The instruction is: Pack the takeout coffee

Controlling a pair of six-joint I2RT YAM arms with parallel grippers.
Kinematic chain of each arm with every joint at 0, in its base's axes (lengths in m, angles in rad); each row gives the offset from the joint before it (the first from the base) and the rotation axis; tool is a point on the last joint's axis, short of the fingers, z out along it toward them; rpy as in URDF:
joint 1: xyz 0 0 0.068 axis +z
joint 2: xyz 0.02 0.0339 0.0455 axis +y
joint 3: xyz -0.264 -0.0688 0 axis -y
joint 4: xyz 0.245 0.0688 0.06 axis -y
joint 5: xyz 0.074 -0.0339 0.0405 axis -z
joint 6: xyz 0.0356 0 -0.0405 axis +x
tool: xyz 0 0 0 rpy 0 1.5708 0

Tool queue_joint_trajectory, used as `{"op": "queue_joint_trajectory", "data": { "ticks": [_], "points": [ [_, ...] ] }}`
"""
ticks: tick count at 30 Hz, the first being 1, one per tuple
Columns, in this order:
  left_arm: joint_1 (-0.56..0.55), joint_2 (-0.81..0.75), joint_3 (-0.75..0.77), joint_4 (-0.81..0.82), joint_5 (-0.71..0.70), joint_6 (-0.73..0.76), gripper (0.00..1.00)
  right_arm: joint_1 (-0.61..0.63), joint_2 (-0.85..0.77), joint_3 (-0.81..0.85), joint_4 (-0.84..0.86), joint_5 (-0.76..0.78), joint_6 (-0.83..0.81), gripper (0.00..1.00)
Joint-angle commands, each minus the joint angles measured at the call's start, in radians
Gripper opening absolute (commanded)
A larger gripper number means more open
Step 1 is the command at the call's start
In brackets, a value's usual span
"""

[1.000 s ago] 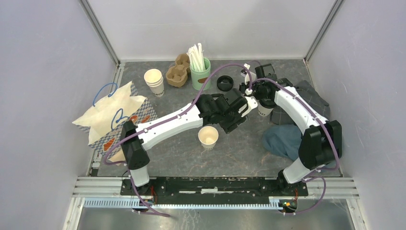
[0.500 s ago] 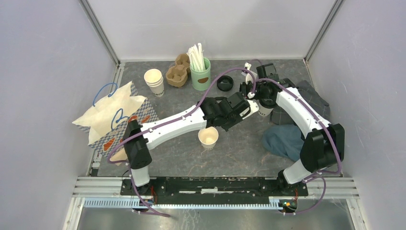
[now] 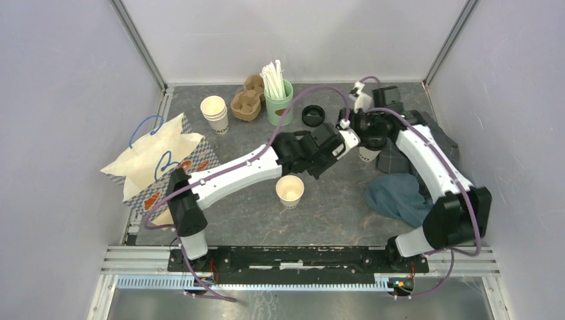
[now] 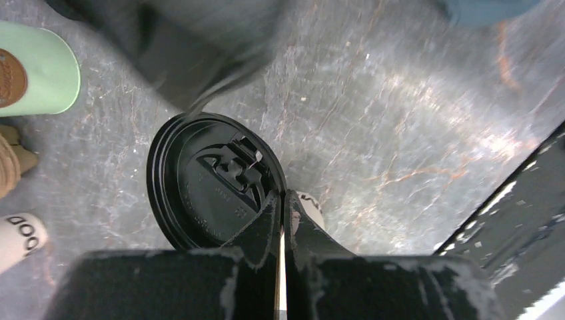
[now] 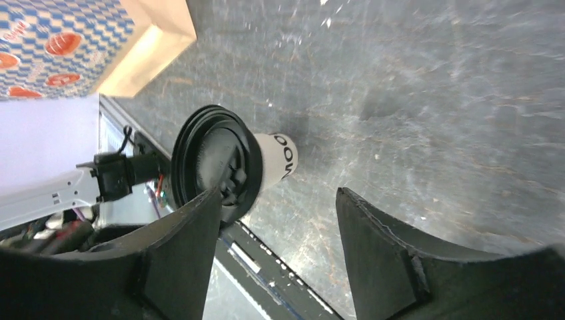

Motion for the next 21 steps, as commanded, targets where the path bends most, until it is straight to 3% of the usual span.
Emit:
{"op": "queue_joint_trajectory", "data": {
  "ticks": [1,4,10,14,16,21],
  "points": [
    [0.117,-0.143,0.099,0.051,0.218,-0.235,0.02,-0.071,-0.201,-0.020,0.094,0.016,-0.056,0.76],
    [0.270,-0.211,0.057,0.159,0.492,-0.445,0.02,-0.072,-0.307,-0.074,0.170,0.017,-0.082,0.81],
    [0.503,-0.336,-0.244,0.705,0.900,-0.997,0.02,-0.027,-0.408,-0.098,0.262,-0.034,-0.113,0.87],
    [0.537,-0.349,-0.397,1.056,1.006,-1.303,0.02,-0.011,-0.393,-0.084,0.308,-0.094,-0.101,0.93],
    [0.537,-0.348,-0.438,1.161,1.031,-1.399,0.02,-0.001,-0.381,-0.068,0.312,-0.101,-0.098,0.98],
    [0.537,-0.344,-0.520,1.333,1.044,-1.562,0.02,0.023,-0.374,-0.119,0.442,-0.138,-0.013,0.98]
  ]
}}
